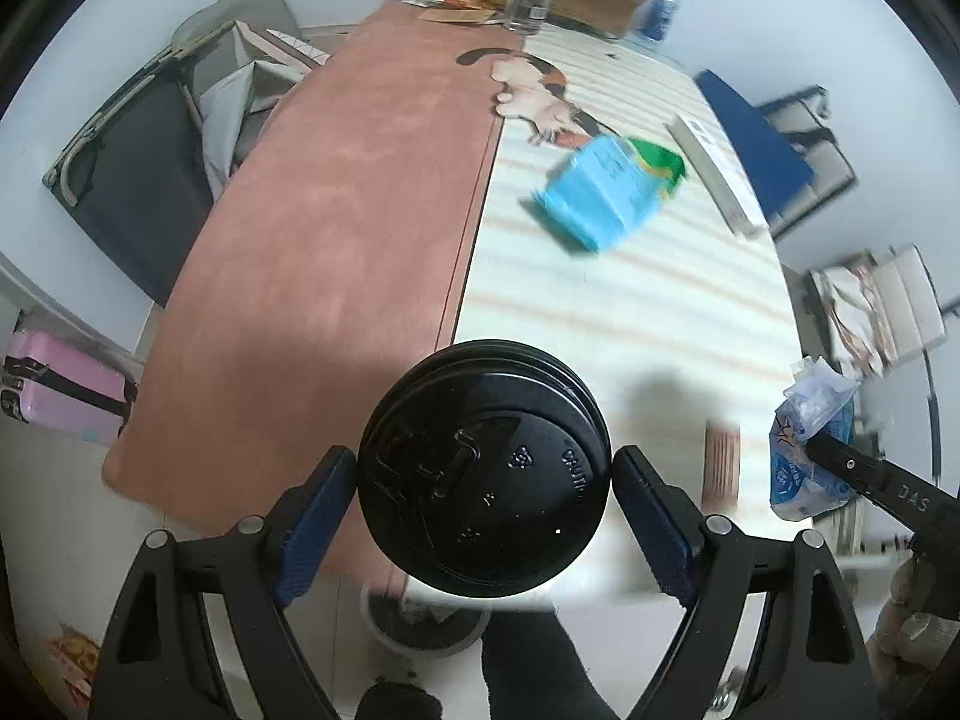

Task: Collect trash
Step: 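Carry lid and blue bag down to the bin and open both tools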

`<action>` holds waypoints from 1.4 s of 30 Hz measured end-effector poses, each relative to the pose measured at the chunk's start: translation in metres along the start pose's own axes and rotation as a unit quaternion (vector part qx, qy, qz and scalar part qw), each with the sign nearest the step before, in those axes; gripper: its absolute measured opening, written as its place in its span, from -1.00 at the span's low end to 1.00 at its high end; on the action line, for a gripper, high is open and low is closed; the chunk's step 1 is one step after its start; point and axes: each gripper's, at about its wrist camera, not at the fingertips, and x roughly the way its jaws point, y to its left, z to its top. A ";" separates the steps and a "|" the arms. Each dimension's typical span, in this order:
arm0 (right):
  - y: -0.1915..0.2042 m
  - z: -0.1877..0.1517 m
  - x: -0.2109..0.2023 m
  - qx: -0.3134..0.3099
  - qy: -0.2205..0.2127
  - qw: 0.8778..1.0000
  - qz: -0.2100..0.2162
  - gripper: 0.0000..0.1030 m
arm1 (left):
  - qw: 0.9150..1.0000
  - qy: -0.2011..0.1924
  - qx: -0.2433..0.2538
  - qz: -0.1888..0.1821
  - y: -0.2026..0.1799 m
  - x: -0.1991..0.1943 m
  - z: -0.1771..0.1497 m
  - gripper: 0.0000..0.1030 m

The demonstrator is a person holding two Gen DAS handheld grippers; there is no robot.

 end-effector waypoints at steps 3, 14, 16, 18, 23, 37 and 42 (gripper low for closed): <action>0.005 -0.065 -0.024 0.017 -0.009 1.000 0.003 -0.88 | 1.000 0.010 0.014 -0.015 0.020 -0.007 -0.038 0.67; -0.011 -0.279 0.040 0.084 0.110 0.990 -0.004 -0.88 | 0.990 0.138 0.025 -0.025 0.061 0.057 -0.172 0.67; -0.021 -0.303 0.069 0.094 0.131 0.987 -0.012 -0.88 | 0.987 0.160 0.023 -0.020 0.067 0.087 -0.194 0.67; -0.033 -0.329 0.108 0.102 0.154 0.983 -0.014 -0.88 | 0.982 0.185 0.016 -0.014 0.077 0.130 -0.217 0.67; -0.066 -0.387 0.224 0.117 0.197 0.973 -0.021 -0.88 | 0.974 0.226 0.007 -0.009 0.097 0.233 -0.258 0.68; -0.104 -0.446 0.430 0.156 0.259 0.953 -0.004 -0.29 | 0.961 0.275 -0.005 0.018 0.137 0.375 -0.323 1.00; -0.096 -0.441 0.422 0.117 0.248 0.961 -0.029 0.40 | 0.966 0.253 0.010 0.053 0.142 0.358 -0.322 1.00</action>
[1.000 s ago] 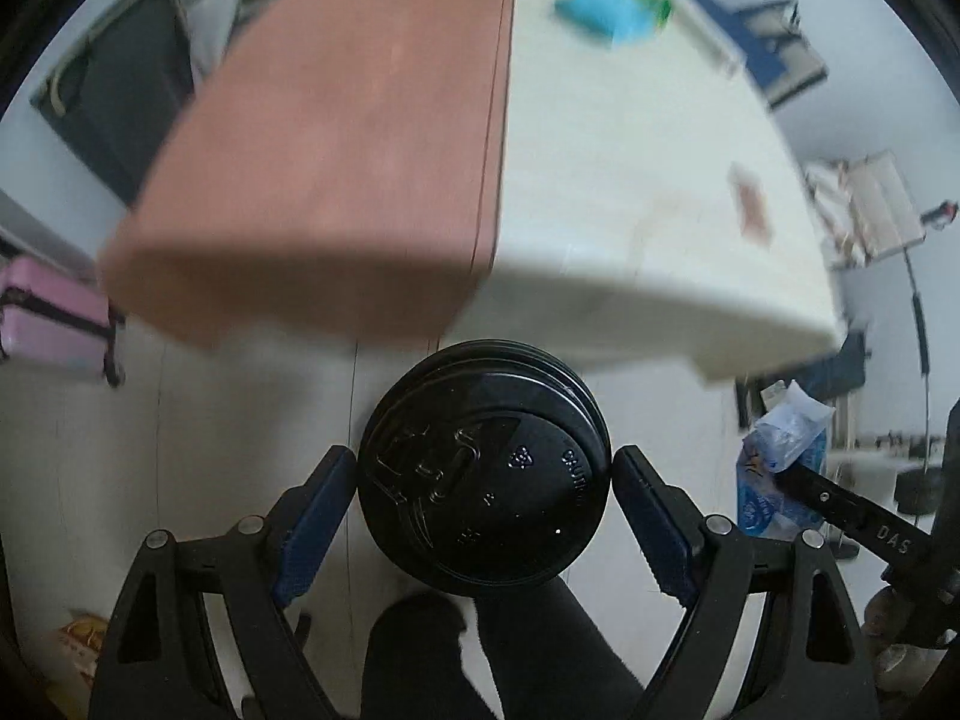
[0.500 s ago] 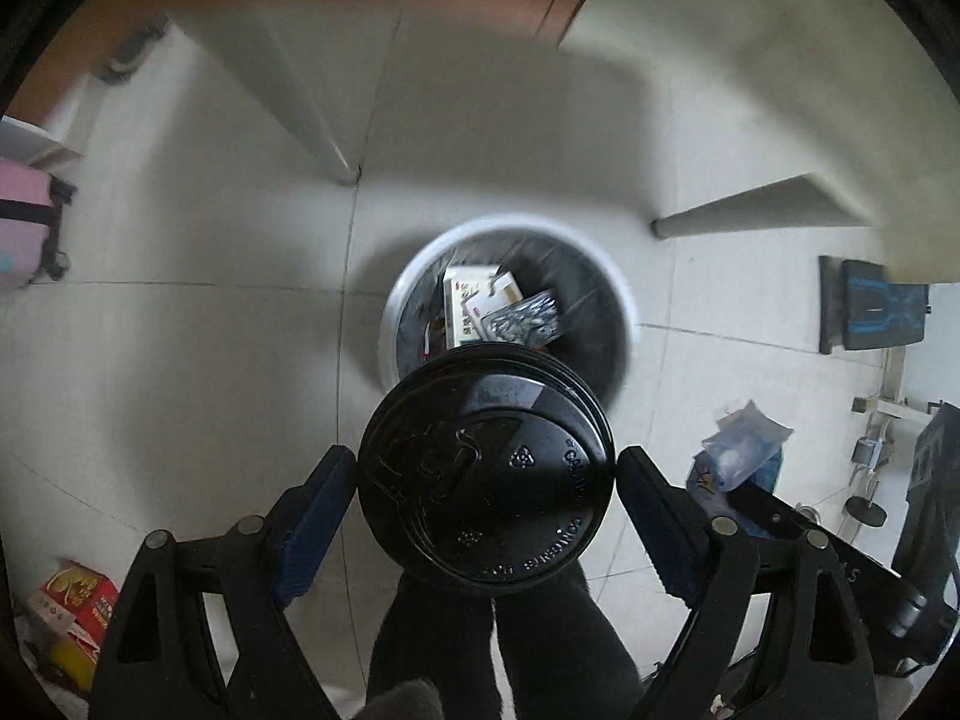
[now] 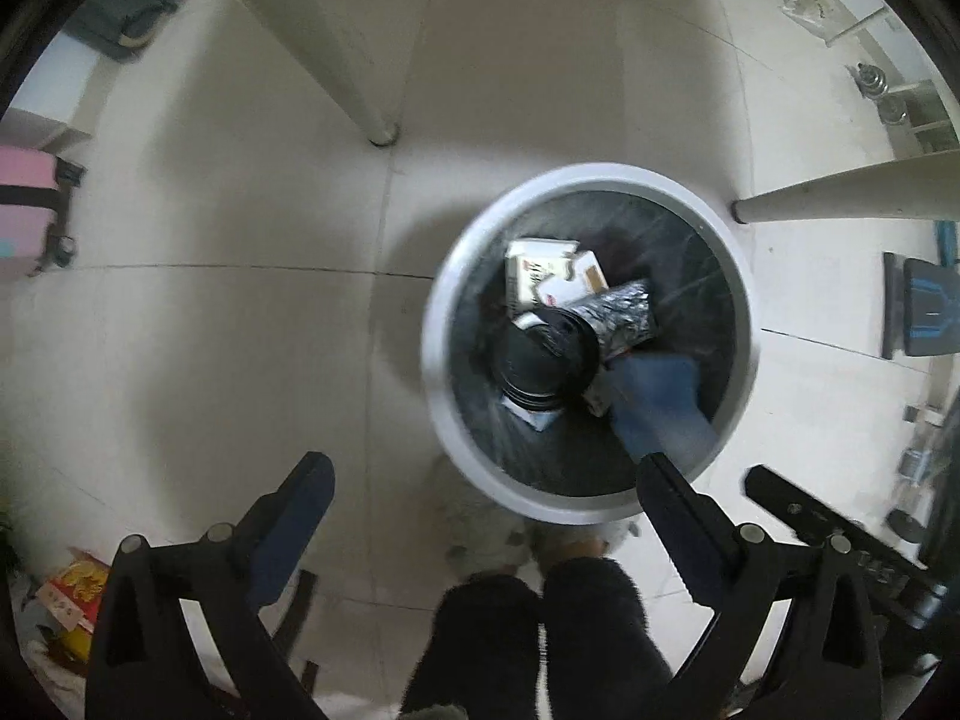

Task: Collect trash
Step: 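Carry lid and blue bag down to the bin and open both tools, then raise both tools back over the table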

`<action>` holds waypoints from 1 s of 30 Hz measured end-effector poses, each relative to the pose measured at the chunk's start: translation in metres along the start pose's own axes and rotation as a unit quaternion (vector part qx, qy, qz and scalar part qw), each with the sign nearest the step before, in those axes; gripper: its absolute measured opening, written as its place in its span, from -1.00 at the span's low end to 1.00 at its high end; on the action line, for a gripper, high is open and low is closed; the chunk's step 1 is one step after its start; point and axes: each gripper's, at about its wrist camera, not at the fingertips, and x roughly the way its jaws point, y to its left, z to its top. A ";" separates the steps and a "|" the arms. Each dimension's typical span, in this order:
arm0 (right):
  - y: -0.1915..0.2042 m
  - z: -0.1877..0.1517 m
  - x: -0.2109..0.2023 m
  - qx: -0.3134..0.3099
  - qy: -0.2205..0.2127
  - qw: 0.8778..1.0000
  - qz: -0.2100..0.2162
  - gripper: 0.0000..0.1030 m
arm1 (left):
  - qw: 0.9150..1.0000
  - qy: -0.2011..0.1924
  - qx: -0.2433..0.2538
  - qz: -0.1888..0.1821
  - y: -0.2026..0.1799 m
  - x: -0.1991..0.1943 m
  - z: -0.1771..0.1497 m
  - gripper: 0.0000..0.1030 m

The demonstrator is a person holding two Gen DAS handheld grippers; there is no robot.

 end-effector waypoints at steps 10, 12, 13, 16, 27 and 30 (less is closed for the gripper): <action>0.039 -0.016 -0.056 -0.087 -0.037 0.989 -0.118 0.95 | 0.999 -0.011 0.003 0.039 0.002 -0.048 -0.020 1.00; 0.042 -0.022 -0.075 -0.091 -0.039 0.987 -0.125 0.96 | 0.999 -0.011 0.003 0.042 0.000 -0.064 -0.027 1.00; 0.045 -0.025 -0.085 -0.092 -0.041 0.987 -0.128 0.96 | 0.999 -0.011 0.003 0.041 -0.001 -0.073 -0.029 1.00; 0.052 -0.036 -0.119 -0.098 -0.048 0.986 -0.128 0.96 | 0.999 -0.027 0.003 0.040 -0.002 -0.108 -0.038 1.00; 0.085 -0.089 -0.259 -0.109 -0.087 0.982 -0.125 0.96 | 0.998 -0.063 0.016 0.026 -0.010 -0.234 -0.077 1.00; 0.095 -0.107 -0.302 -0.111 -0.098 0.981 -0.123 0.96 | 0.997 -0.073 0.017 0.023 -0.011 -0.265 -0.087 1.00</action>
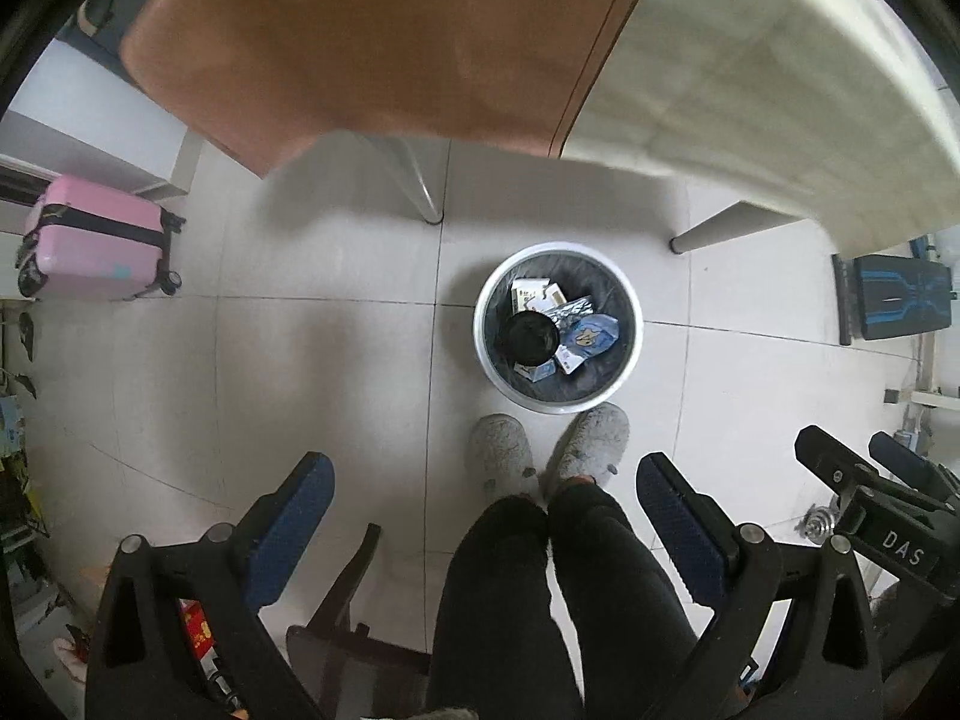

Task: Collect trash
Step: 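Raise both tools back over the table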

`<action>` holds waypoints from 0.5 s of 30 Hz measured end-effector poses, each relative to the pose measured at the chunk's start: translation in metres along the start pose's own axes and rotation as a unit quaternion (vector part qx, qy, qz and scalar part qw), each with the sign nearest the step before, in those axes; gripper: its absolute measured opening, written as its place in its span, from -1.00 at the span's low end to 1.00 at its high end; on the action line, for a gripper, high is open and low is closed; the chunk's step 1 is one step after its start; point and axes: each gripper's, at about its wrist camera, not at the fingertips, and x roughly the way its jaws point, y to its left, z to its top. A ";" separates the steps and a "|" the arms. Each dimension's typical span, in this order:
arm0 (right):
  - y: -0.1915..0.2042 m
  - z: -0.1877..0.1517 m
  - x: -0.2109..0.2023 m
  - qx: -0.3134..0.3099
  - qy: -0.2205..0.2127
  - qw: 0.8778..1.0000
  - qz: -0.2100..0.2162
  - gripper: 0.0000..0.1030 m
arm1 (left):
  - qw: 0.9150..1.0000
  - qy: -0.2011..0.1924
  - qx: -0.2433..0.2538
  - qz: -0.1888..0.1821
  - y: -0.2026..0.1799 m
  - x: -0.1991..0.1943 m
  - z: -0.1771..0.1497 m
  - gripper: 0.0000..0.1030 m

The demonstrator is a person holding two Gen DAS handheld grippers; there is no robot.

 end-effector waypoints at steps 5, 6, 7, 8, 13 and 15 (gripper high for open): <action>0.004 -0.008 -0.072 0.003 -0.015 1.000 0.021 0.96 | 0.999 -0.031 -0.007 -0.006 0.000 -0.062 -0.001 1.00; 0.004 -0.007 -0.085 0.004 -0.021 0.999 0.025 0.96 | 0.999 -0.041 -0.008 -0.008 -0.001 -0.075 0.002 1.00; 0.004 -0.004 -0.099 0.006 -0.025 0.999 0.031 0.96 | 0.999 -0.049 -0.008 -0.010 -0.003 -0.084 0.005 1.00; 0.003 0.000 -0.112 0.012 -0.030 0.999 0.039 0.96 | 0.998 -0.062 -0.004 -0.013 -0.007 -0.098 0.011 1.00; -0.003 0.047 -0.172 0.033 -0.064 0.995 0.074 0.96 | 0.992 -0.129 0.014 -0.007 -0.025 -0.155 0.058 1.00; -0.008 0.072 -0.191 0.034 -0.077 0.993 0.082 0.96 | 0.988 -0.154 0.025 0.001 -0.036 -0.172 0.084 1.00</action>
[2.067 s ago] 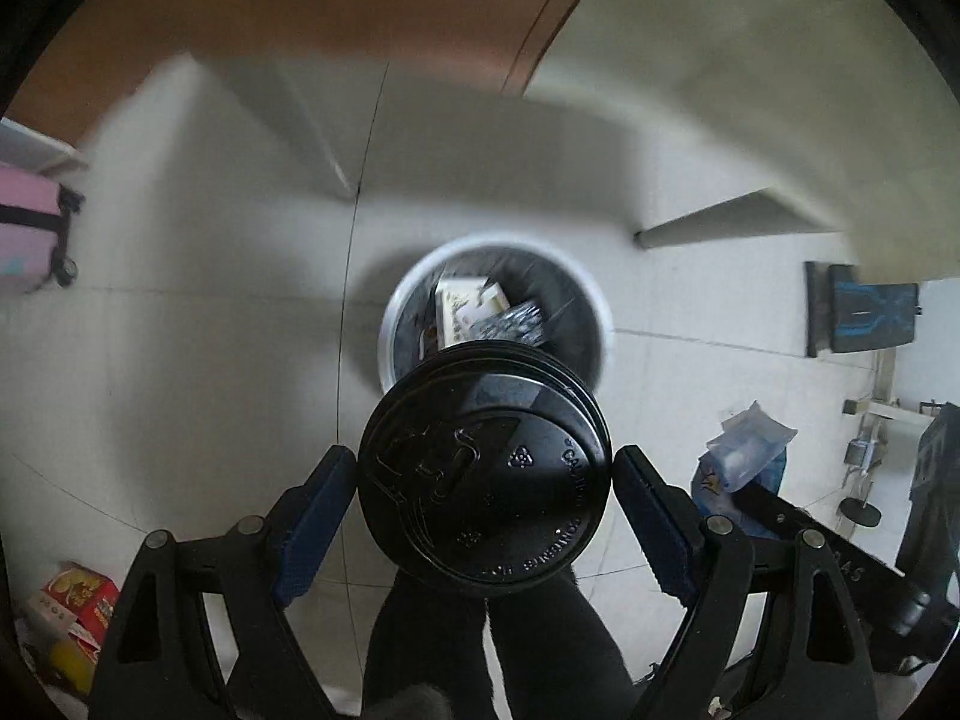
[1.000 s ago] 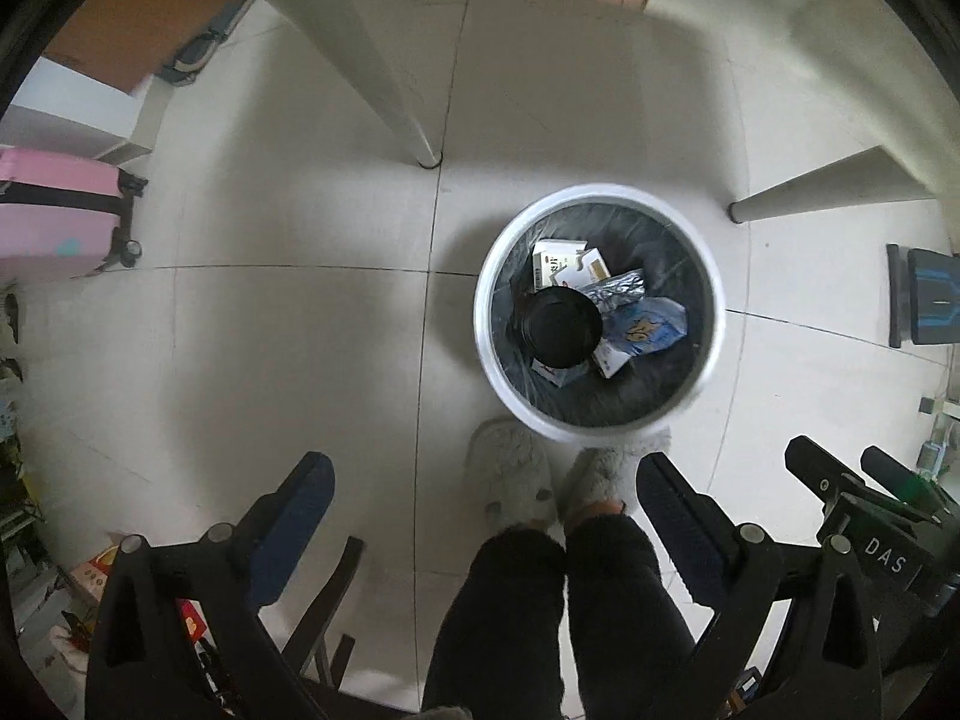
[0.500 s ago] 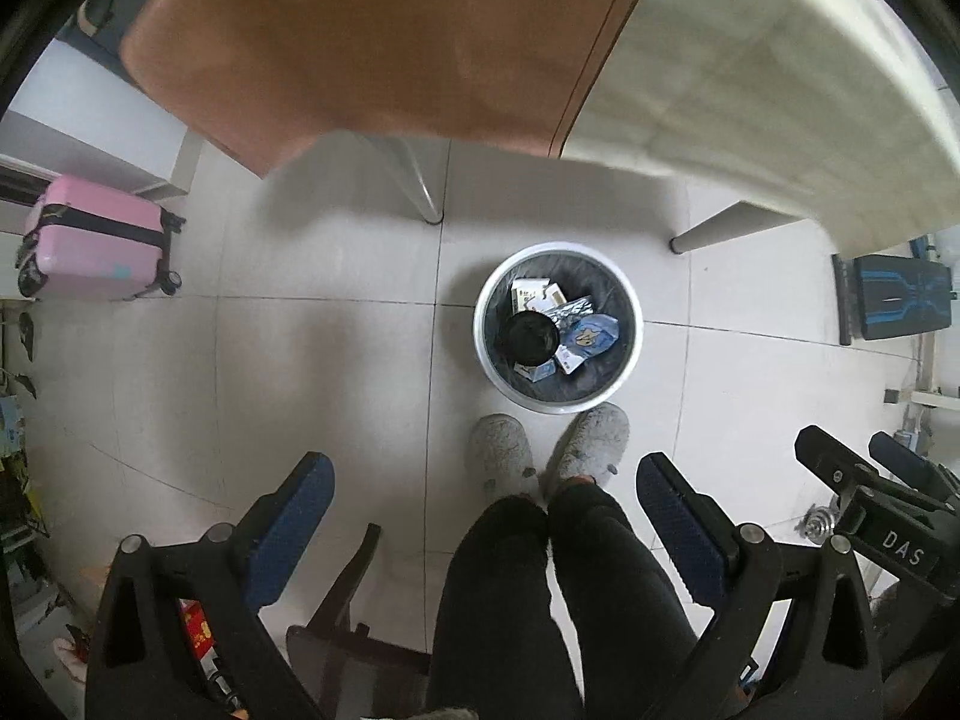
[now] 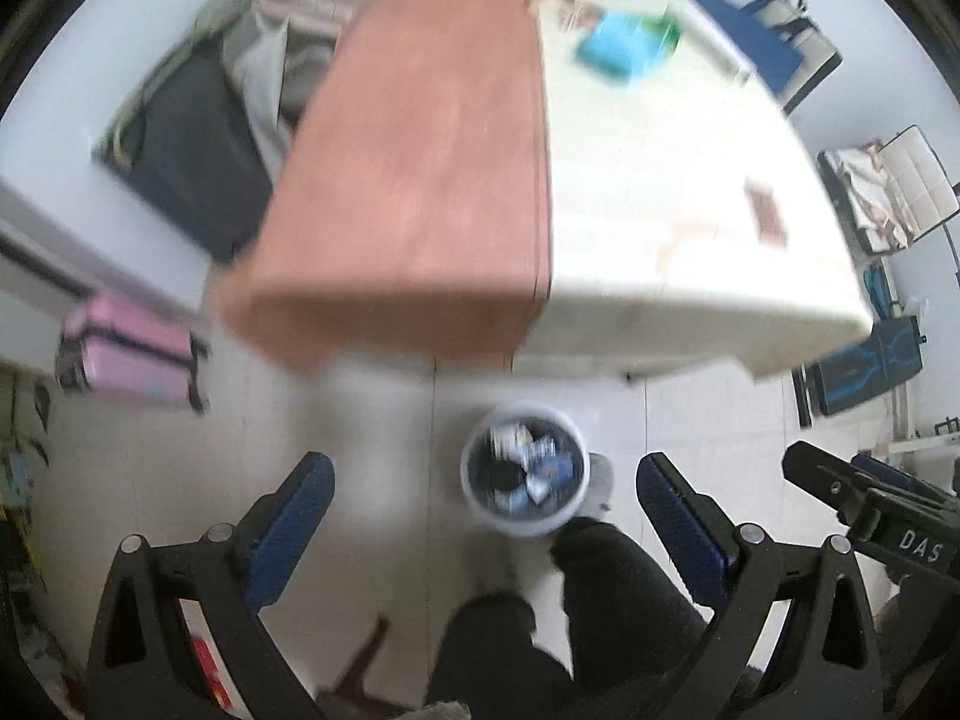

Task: Collect trash
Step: 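Raise both tools back over the table, then grasp the green-and-blue snack bag with the left tool while the right tool grasps the white toothpaste box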

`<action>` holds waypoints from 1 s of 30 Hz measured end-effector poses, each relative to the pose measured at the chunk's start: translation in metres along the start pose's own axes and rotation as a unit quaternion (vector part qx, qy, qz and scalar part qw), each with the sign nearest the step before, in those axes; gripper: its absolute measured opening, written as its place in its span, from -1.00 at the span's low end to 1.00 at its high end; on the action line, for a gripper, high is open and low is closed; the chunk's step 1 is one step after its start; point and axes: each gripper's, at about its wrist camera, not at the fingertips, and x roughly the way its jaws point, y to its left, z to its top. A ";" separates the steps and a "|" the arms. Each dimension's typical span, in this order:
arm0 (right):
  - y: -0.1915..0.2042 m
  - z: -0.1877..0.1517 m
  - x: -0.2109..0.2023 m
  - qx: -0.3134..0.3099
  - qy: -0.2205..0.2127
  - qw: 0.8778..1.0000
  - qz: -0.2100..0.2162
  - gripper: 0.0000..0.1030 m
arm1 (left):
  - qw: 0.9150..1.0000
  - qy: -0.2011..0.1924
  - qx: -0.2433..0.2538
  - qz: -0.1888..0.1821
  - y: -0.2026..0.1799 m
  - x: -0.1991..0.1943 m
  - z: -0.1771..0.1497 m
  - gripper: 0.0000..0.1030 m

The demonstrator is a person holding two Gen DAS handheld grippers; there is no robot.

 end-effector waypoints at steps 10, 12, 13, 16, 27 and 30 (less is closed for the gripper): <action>-0.041 0.212 -0.022 -0.014 -0.019 1.000 0.002 0.96 | 0.997 -0.045 0.052 0.033 -0.049 0.035 0.188 1.00; -0.053 0.257 -0.014 -0.011 -0.012 1.000 0.000 0.96 | 0.997 -0.029 0.063 0.037 -0.061 0.058 0.232 1.00; -0.058 0.282 -0.005 -0.011 -0.005 1.000 -0.003 0.96 | 0.997 -0.022 0.068 0.038 -0.067 0.064 0.246 1.00; -0.071 0.367 0.013 -0.023 0.012 1.000 -0.011 0.96 | 0.994 0.006 0.103 0.041 -0.087 0.100 0.303 1.00; -0.077 0.558 0.098 -0.094 0.042 0.993 -0.063 0.96 | 0.969 0.100 0.227 0.019 -0.160 0.208 0.412 1.00; -0.072 0.588 0.117 -0.116 0.044 0.989 -0.074 0.96 | 0.960 0.111 0.256 0.013 -0.181 0.225 0.421 1.00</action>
